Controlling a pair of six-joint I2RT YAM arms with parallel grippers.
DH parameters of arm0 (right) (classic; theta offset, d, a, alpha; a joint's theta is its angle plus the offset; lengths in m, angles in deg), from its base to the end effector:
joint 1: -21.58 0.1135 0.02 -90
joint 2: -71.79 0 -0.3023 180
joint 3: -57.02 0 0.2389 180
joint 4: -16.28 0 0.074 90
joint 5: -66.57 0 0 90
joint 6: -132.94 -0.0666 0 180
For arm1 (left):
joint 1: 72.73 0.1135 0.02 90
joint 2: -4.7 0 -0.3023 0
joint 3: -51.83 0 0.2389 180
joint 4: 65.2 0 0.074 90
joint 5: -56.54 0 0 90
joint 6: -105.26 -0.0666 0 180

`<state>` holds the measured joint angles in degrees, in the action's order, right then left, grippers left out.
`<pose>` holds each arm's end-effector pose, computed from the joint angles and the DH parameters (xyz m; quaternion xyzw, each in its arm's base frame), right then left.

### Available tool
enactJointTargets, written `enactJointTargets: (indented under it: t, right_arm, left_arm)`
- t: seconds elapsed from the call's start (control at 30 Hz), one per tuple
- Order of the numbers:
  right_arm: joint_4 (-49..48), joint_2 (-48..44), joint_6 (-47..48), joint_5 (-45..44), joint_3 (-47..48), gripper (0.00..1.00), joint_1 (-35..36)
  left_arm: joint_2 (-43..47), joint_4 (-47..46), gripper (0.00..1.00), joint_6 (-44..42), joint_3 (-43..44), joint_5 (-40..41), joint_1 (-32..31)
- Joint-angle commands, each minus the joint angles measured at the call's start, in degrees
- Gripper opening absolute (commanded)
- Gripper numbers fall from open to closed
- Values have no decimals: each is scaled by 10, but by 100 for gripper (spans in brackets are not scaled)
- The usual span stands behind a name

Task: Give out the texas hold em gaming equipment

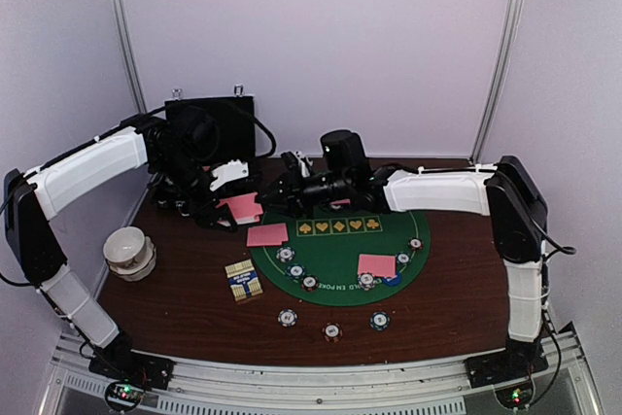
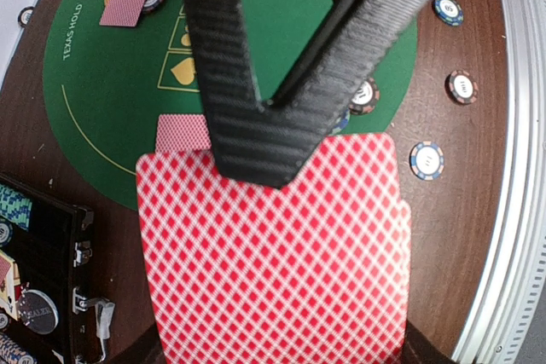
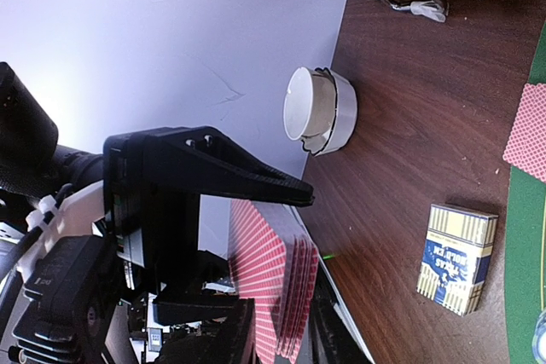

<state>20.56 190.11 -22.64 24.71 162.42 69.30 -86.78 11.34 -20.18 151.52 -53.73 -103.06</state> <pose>0.3060 0.4103 0.2912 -0.1250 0.7636 0.6331 0.0236 0.2599 -0.1788 0.3230 0.5527 0.7940 -0.1644 0.1926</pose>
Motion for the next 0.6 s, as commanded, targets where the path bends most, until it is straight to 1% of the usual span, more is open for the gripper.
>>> enactJointTargets:
  t: [0.0, 0.27, 0.57]
  right_arm:
    - [-31, -34, -19, 0, -17, 23, 1]
    - [-73, -28, -53, 14, -28, 21, 7]
    - [-81, -17, -66, 29, -31, 21, 9]
  left_arm:
    - [-4, -6, 0, -7, 15, -1, 3]
    - [-4, -6, 0, -7, 16, 1, 3]
    - [-2, -5, 0, -8, 16, 4, 3]
